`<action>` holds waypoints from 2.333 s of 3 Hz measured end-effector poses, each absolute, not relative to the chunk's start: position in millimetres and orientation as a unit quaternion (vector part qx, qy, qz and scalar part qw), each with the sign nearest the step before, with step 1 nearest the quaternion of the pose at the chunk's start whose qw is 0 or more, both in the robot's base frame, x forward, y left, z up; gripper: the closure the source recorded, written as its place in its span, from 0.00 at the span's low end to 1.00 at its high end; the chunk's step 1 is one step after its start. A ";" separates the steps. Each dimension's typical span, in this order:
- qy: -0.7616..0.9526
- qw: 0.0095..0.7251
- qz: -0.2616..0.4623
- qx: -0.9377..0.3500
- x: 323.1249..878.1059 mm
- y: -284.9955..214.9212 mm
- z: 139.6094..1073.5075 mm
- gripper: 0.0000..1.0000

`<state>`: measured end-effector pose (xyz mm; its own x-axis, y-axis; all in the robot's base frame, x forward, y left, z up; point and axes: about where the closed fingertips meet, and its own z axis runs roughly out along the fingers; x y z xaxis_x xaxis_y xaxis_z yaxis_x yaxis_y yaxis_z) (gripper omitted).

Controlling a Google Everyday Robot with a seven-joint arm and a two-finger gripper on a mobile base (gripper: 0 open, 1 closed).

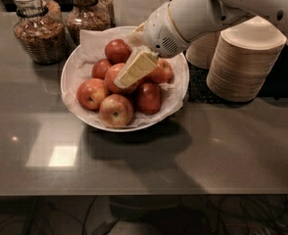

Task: Pick apple from white bowl

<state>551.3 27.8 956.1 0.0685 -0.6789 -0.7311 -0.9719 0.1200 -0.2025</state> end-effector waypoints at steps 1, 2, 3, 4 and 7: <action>0.669 0.371 0.201 -0.612 557.8 15.0 954.1 0.28; 0.676 0.361 0.212 -0.606 550.8 11.6 940.7 0.09; 0.675 0.349 0.223 -0.611 538.0 12.5 932.0 0.08; 0.666 0.340 0.230 -0.623 529.1 22.7 932.7 0.17; 0.670 0.323 0.236 -0.626 523.6 26.2 922.1 0.21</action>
Offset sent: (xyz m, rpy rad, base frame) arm -0.0060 -0.0241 -0.0353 0.0230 0.0986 -0.0684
